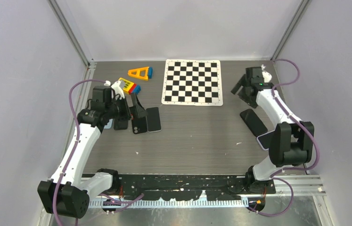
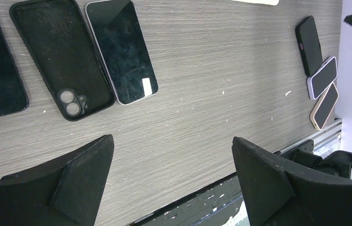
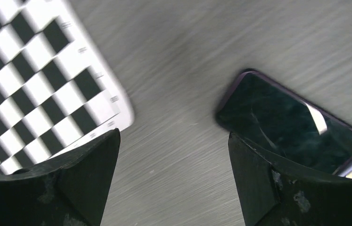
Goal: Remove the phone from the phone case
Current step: Pick up the phone at the center of the board, then remove the phone case from the phone.
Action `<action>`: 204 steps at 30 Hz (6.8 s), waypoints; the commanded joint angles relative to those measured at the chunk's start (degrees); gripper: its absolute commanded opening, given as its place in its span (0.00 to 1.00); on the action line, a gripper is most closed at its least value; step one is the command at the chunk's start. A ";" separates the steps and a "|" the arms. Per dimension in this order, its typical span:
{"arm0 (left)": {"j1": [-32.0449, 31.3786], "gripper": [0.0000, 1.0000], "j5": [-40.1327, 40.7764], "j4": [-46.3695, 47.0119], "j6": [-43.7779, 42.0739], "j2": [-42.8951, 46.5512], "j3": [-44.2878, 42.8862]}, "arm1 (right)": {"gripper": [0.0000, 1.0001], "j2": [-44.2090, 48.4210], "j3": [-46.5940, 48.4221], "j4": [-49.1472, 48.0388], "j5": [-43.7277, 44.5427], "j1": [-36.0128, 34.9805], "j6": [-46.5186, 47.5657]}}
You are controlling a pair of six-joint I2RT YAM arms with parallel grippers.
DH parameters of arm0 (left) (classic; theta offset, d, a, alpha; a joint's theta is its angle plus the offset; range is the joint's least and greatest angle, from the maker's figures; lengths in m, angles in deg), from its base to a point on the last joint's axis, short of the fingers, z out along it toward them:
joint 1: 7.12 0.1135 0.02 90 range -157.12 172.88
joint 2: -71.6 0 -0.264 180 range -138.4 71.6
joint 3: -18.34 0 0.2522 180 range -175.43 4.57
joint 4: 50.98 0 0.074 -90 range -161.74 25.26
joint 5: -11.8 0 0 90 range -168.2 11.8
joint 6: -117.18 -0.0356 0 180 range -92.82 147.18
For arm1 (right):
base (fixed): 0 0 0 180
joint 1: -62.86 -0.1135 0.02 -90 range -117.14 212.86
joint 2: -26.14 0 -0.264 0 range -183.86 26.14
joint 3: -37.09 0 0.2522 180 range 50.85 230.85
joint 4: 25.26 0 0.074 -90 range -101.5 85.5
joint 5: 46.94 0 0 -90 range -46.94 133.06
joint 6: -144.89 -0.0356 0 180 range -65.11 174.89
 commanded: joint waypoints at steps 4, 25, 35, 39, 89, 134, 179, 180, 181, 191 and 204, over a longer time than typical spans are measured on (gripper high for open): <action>0.30 1.00 -5.94 3.75 0.35 -0.37 0.40 | 0.92 -4.70 -3.21 -2.77 -8.09 16.21 1.01; 0.34 0.98 -5.17 4.68 1.17 0.85 1.38 | 0.87 9.09 -32.11 -8.44 -19.68 23.57 -15.96; 0.34 0.98 -4.90 3.87 0.82 1.05 1.25 | 0.95 8.00 -27.70 -3.09 -1.48 7.10 -10.22; 0.34 0.98 -4.80 3.59 0.82 1.03 1.30 | 0.96 3.75 -26.07 -3.67 2.08 5.63 -7.47; 0.29 0.96 -15.32 14.21 9.27 -2.46 6.31 | 0.33 20.53 -29.35 -24.81 -28.42 -11.54 -9.85; -8.19 0.45 -3.06 21.15 30.16 -18.71 3.02 | 0.30 -10.64 1.95 -37.08 -34.81 -42.17 -7.95; -7.57 0.00 -6.64 57.78 45.66 -3.25 2.42 | 0.76 19.61 -24.95 -59.83 -28.84 -40.14 -25.83; -7.60 0.00 -5.96 58.10 46.74 -2.68 2.90 | 0.76 19.31 -24.80 -61.77 -29.01 -40.46 -25.95; -7.57 0.00 -5.41 58.40 47.74 -2.09 3.36 | 0.76 19.16 -24.51 -62.72 -29.05 -41.11 -25.97; -7.83 0.00 -3.04 60.08 55.98 1.46 5.46 | 0.83 17.08 -23.76 -75.20 -28.52 -43.58 -29.07; -7.90 0.00 -2.33 55.61 58.16 4.28 5.99 | 0.33 14.34 -22.93 -76.41 -25.68 -43.69 -30.29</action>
